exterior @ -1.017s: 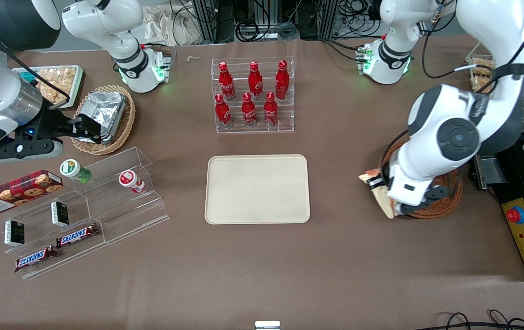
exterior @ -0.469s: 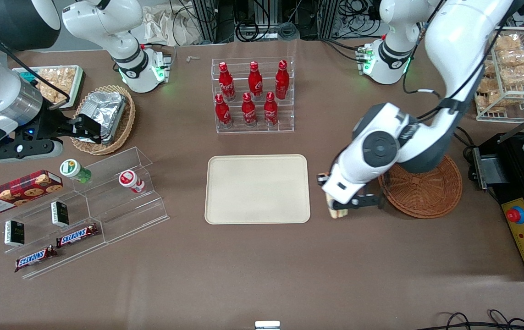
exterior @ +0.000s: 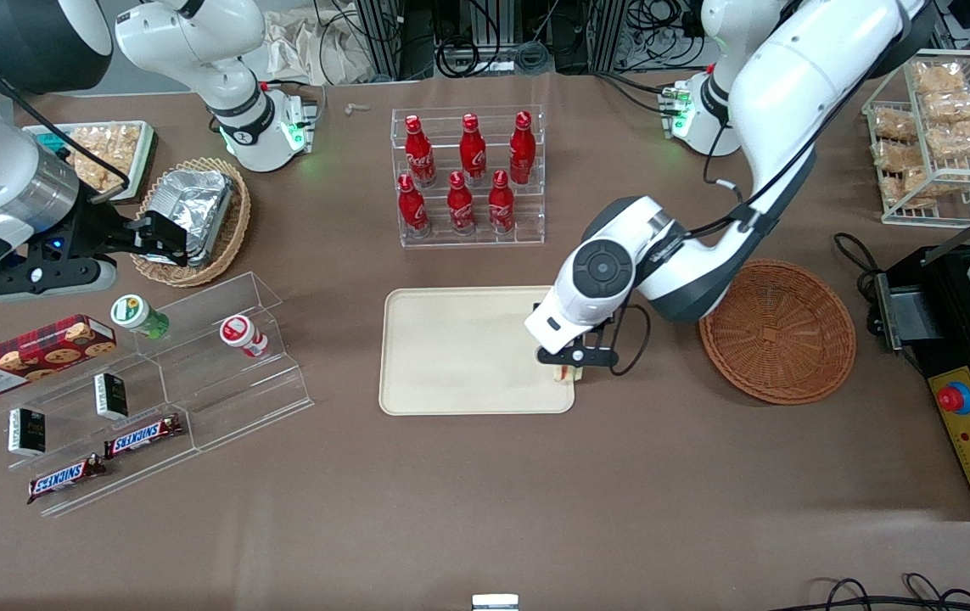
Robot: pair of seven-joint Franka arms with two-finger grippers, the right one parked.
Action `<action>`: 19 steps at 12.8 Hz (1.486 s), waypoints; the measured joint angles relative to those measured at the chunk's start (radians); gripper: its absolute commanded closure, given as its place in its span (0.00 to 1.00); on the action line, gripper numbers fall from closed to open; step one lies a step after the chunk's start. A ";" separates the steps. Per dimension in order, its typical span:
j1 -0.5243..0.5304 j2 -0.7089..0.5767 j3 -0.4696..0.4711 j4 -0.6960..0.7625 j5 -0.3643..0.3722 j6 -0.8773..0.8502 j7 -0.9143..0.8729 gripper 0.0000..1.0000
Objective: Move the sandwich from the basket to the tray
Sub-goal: 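Carry the held sandwich over to the cream tray, then lower the sandwich onto the tray and open the left gripper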
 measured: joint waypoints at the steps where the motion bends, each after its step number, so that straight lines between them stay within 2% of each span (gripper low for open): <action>1: -0.008 0.033 0.000 -0.001 0.026 0.009 0.000 0.76; 4: -0.033 0.135 0.002 -0.001 0.109 0.046 -0.002 0.76; 5: -0.035 0.149 0.000 0.003 0.113 0.053 -0.002 0.68; 6: -0.035 0.149 -0.002 0.009 0.114 0.053 -0.002 0.38; 7: -0.035 0.151 -0.002 0.009 0.114 0.053 -0.002 0.23; 8: -0.035 0.154 -0.001 0.009 0.114 0.053 -0.002 0.13; 10: -0.035 0.164 0.000 0.010 0.114 0.053 -0.002 0.02; 19: -0.031 0.170 0.005 0.042 0.114 0.046 -0.020 0.00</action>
